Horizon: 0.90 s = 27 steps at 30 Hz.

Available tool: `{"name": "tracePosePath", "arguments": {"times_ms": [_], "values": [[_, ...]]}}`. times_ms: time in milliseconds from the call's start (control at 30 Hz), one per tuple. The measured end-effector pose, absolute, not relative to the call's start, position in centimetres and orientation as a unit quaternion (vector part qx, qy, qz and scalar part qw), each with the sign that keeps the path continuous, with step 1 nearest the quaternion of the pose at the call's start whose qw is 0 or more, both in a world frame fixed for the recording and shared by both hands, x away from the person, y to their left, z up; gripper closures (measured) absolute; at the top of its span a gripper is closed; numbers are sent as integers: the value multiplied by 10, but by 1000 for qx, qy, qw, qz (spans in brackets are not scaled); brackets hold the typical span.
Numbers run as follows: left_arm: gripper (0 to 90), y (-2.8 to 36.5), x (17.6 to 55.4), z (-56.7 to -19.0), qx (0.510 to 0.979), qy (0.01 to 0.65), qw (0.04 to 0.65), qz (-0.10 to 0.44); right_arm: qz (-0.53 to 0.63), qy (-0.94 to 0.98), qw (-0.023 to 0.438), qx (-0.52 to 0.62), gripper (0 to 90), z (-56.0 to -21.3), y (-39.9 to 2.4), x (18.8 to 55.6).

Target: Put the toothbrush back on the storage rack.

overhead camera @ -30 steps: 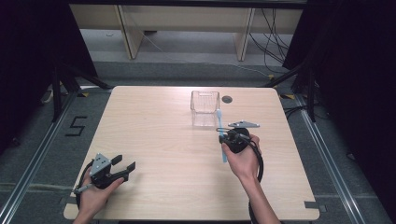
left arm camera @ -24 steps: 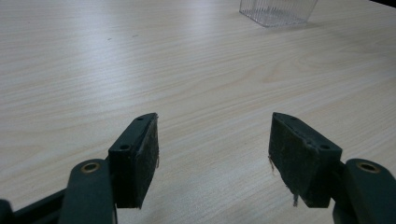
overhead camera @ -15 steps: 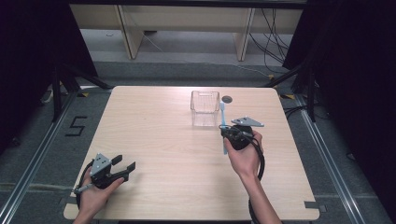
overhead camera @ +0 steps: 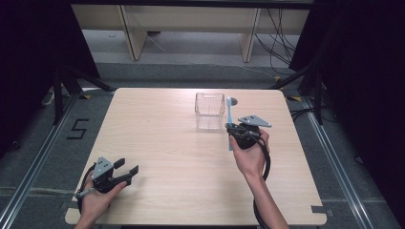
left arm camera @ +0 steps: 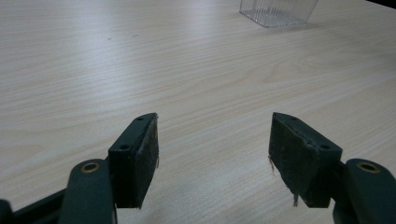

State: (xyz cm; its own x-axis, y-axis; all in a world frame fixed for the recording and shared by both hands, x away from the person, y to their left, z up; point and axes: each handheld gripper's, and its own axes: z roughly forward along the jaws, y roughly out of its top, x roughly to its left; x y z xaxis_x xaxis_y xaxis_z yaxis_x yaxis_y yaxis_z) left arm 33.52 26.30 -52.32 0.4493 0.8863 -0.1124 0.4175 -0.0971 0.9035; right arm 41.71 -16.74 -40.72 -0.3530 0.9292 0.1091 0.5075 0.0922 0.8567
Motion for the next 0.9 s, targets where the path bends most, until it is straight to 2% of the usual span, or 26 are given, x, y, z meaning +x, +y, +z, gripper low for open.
{"name": "tracePosePath", "arguments": {"times_ms": [600,667,767,800,900], "values": [[327,263,335,-523,699,465,486,242,463,680,273,499,790,-398,-163,430],[328,263,335,-523,700,464,486,242,462,683,291,485,790,-398,-165,432],[327,263,335,-523,699,465,486,241,471,671,280,499,790,-397,-162,433],[327,263,335,-523,699,465,486,241,469,675,292,489,790,-398,-164,435],[327,263,335,-523,699,465,486,241,479,670,289,488,790,-397,-163,437]]}}
